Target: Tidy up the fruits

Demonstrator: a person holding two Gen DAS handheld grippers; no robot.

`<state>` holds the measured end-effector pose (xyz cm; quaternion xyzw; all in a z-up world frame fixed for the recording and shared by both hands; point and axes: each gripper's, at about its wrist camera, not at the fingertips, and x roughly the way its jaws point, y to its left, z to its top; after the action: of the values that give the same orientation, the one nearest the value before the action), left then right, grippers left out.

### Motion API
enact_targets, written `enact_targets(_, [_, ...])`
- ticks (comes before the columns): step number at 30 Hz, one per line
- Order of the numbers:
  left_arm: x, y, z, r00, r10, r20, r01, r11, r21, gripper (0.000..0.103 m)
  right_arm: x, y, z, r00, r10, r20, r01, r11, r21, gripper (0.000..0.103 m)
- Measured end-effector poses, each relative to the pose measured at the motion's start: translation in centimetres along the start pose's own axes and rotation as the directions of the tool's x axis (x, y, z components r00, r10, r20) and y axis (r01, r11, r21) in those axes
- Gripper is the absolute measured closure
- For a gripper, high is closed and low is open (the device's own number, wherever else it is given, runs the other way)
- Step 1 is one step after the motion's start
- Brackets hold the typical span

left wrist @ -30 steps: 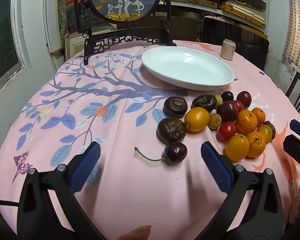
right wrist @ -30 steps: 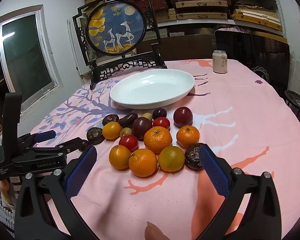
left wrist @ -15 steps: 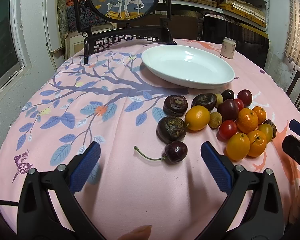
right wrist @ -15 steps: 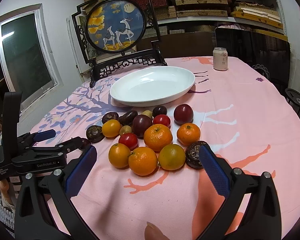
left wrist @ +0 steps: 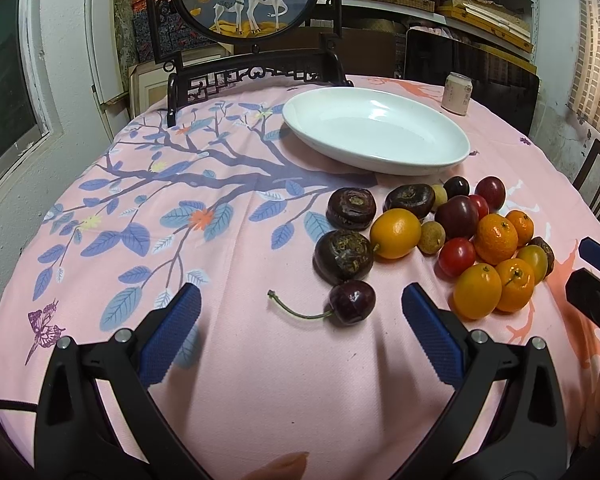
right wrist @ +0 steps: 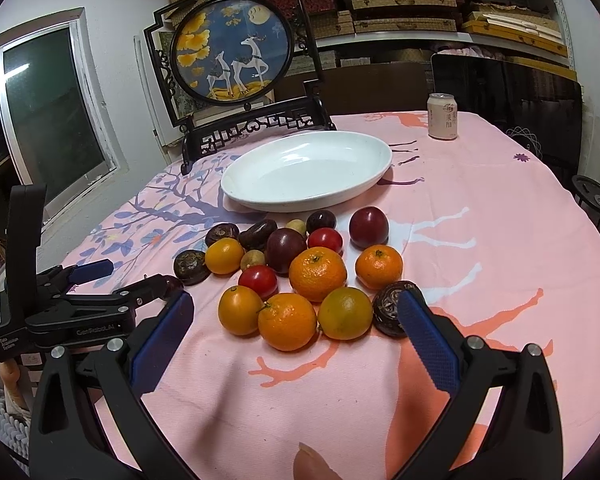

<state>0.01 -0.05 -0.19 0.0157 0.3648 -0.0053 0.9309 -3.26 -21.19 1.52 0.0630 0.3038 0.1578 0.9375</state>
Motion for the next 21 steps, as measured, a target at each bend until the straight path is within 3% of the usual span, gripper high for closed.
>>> enact_targets(21, [0.34,-0.13,-0.15,1.0,0.005,-0.019,-0.005,1.0,0.01,0.002,-0.09,-0.51,-0.02,1.0,-0.009,-0.007,0.009,1.0,0.021,0.001])
